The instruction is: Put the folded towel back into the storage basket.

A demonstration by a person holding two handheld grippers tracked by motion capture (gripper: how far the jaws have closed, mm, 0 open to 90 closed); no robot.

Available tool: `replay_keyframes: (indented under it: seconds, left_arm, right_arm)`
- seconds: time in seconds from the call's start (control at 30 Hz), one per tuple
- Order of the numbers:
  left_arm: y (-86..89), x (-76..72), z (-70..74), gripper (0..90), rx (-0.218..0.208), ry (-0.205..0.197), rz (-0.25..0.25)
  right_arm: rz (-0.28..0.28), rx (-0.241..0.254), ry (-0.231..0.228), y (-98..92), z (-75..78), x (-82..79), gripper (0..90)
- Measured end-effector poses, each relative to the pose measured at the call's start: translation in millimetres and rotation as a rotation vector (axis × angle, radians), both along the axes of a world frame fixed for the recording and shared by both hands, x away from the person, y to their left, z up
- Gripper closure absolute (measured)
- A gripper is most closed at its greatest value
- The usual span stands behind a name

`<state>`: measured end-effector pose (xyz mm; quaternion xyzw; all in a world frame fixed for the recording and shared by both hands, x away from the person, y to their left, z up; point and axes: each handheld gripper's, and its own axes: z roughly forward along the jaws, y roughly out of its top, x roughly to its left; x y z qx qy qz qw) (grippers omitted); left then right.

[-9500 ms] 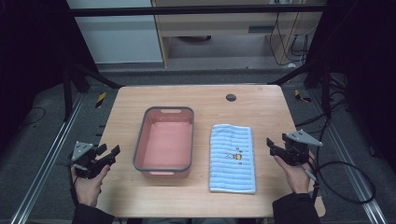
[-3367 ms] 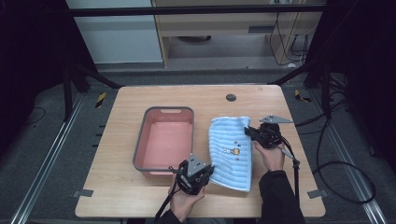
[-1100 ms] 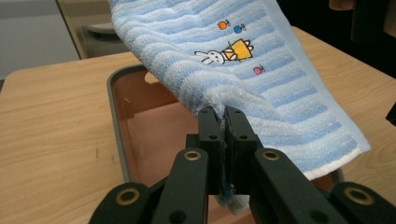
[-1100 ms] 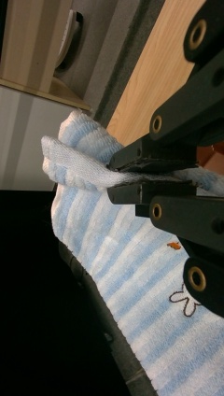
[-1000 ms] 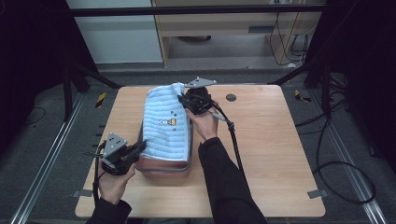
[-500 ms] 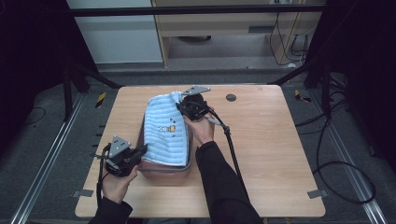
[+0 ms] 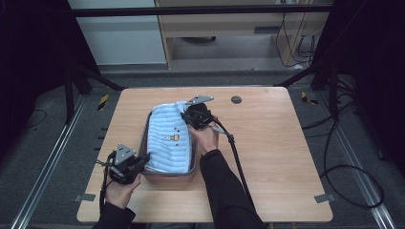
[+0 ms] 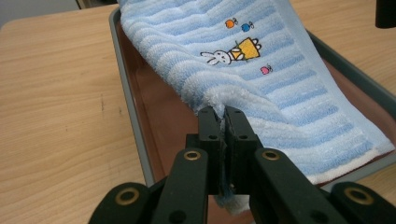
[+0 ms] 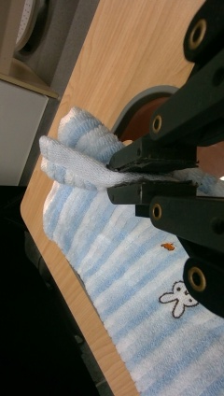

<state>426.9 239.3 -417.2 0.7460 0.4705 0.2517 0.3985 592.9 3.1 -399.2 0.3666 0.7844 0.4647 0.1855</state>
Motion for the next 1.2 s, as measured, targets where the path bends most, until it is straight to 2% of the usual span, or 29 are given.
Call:
replay_keyframes:
  seconds: [0.27,0.63,0.7,0.83,1.0,1.2]
  left_arm:
    - [-1.9,-0.6,-7.9,86.3,0.018,0.023,-0.002]
    - [-2.8,3.7,-14.9,85.0,0.034,0.065,-0.004]
    - [-2.4,4.6,-15.7,81.3,0.035,0.063,0.007]
    - [-0.4,3.9,-12.8,72.9,0.029,0.037,0.024]
    - [0.9,3.4,-10.1,68.7,0.024,0.012,0.027]
    - [6.4,0.6,-1.8,62.0,0.008,-0.030,0.036]
  right_arm:
    - [0.000,-0.021,0.023,-1.2,-12.2,-1.8,84.1]
    - [-0.004,-0.082,0.066,-0.3,-30.2,0.1,82.9]
    - [-0.005,-0.105,0.064,1.6,-31.9,-0.4,80.5]
    - [-0.020,-0.140,0.053,1.7,-34.3,-2.5,68.1]
    - [-0.039,-0.108,0.016,-9.2,-27.2,-7.5,59.2]
    - [-0.068,-0.041,-0.030,-37.2,-12.2,-18.5,45.4]
